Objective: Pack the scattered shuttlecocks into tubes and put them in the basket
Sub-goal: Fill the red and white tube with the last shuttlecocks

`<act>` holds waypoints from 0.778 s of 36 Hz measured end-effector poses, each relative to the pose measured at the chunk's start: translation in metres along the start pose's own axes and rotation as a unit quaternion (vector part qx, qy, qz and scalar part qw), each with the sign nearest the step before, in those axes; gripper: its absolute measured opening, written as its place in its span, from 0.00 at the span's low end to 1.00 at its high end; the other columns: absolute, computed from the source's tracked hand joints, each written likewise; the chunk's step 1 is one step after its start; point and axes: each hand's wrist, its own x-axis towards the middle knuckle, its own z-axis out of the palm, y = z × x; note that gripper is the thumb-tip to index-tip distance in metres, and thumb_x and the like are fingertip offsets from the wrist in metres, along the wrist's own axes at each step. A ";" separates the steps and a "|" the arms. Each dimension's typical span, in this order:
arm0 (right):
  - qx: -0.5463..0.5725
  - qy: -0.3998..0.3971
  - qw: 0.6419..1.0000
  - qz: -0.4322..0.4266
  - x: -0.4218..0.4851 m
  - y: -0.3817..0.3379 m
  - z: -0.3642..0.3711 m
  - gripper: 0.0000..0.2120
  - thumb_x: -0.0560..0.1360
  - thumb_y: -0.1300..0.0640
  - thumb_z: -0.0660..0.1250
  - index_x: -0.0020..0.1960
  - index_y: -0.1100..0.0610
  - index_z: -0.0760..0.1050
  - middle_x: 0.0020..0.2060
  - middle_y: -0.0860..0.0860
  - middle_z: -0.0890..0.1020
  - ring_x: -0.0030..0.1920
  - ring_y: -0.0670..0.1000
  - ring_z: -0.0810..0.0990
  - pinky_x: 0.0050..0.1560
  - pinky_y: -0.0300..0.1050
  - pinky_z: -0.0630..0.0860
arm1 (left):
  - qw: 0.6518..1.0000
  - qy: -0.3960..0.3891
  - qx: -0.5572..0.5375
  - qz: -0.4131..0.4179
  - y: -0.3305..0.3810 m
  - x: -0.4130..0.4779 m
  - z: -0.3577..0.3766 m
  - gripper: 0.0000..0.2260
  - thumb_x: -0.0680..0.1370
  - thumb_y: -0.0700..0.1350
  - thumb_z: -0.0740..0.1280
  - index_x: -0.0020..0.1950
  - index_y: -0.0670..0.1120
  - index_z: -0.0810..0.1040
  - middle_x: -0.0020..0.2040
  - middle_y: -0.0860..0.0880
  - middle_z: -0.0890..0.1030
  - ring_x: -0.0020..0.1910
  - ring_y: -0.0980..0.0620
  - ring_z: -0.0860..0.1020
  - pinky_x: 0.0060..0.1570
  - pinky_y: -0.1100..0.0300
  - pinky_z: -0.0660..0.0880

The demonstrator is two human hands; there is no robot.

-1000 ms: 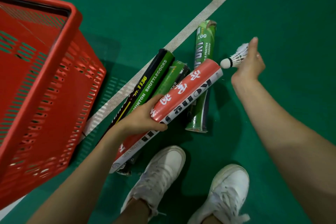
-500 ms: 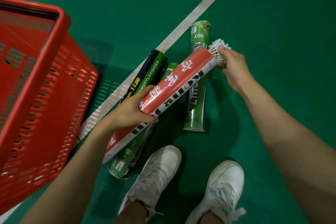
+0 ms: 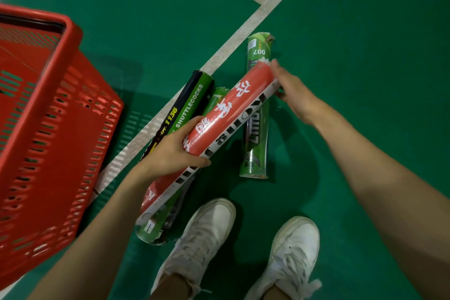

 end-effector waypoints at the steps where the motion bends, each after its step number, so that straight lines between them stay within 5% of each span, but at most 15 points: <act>1: -0.010 -0.003 1.000 -0.005 0.001 -0.001 0.000 0.25 0.79 0.39 0.51 0.72 0.49 0.65 0.68 0.53 0.72 0.70 0.55 0.67 0.73 0.60 0.57 | 1.000 -0.004 -0.003 -0.004 0.001 0.000 0.001 0.43 0.67 0.44 0.79 0.73 0.63 0.58 0.56 0.59 0.76 0.45 0.61 0.80 0.40 0.71 0.75; 4: 0.012 0.095 0.995 -0.035 0.006 0.000 0.001 0.11 0.77 0.48 0.64 0.57 0.51 0.72 0.56 0.50 0.76 0.55 0.49 0.76 0.63 0.48 0.73 | 1.000 -0.008 -0.001 -0.001 0.006 0.003 0.006 0.42 0.67 0.45 0.79 0.73 0.64 0.59 0.55 0.57 0.77 0.45 0.59 0.81 0.42 0.69 0.76; 7: 0.020 0.193 0.978 -0.074 0.006 0.005 0.001 0.11 0.74 0.53 0.69 0.52 0.55 0.70 0.48 0.44 0.75 0.44 0.39 0.74 0.40 0.26 0.71 | 1.000 -0.010 -0.001 0.002 0.011 0.009 0.011 0.43 0.67 0.45 0.79 0.74 0.62 0.58 0.57 0.54 0.78 0.48 0.55 0.81 0.47 0.60 0.79; 9: 0.073 0.196 0.976 -0.059 0.006 0.007 -0.006 0.14 0.72 0.55 0.72 0.53 0.55 0.70 0.47 0.44 0.77 0.42 0.36 0.76 0.38 0.26 0.72 | 1.000 -0.015 0.005 0.002 0.013 0.012 0.012 0.44 0.67 0.45 0.79 0.75 0.62 0.56 0.58 0.53 0.77 0.48 0.55 0.81 0.47 0.60 0.80; 12: 0.094 0.181 0.979 -0.025 0.004 0.008 -0.025 0.18 0.69 0.55 0.75 0.55 0.55 0.72 0.50 0.49 0.81 0.46 0.44 0.81 0.41 0.32 0.74 | 0.999 -0.028 0.018 0.004 0.022 0.017 0.014 0.45 0.68 0.45 0.78 0.76 0.61 0.55 0.58 0.53 0.75 0.48 0.56 0.79 0.43 0.64 0.77; 21: 0.063 0.168 0.984 -0.007 -0.006 0.010 -0.056 0.12 0.73 0.54 0.71 0.55 0.56 0.74 0.41 0.49 0.81 0.37 0.42 0.79 0.33 0.25 0.71 | 0.996 -0.076 0.037 -0.017 0.044 0.033 0.029 0.44 0.68 0.48 0.77 0.75 0.64 0.53 0.57 0.54 0.73 0.47 0.57 0.78 0.43 0.63 0.73; 28: 0.069 0.189 0.980 0.011 -0.017 0.027 -0.069 0.09 0.77 0.55 0.67 0.55 0.58 0.75 0.38 0.48 0.80 0.36 0.41 0.77 0.31 0.23 0.69 | 0.990 -0.120 0.079 -0.007 0.057 0.044 0.044 0.44 0.69 0.46 0.77 0.76 0.61 0.52 0.60 0.51 0.75 0.52 0.53 0.79 0.56 0.52 0.76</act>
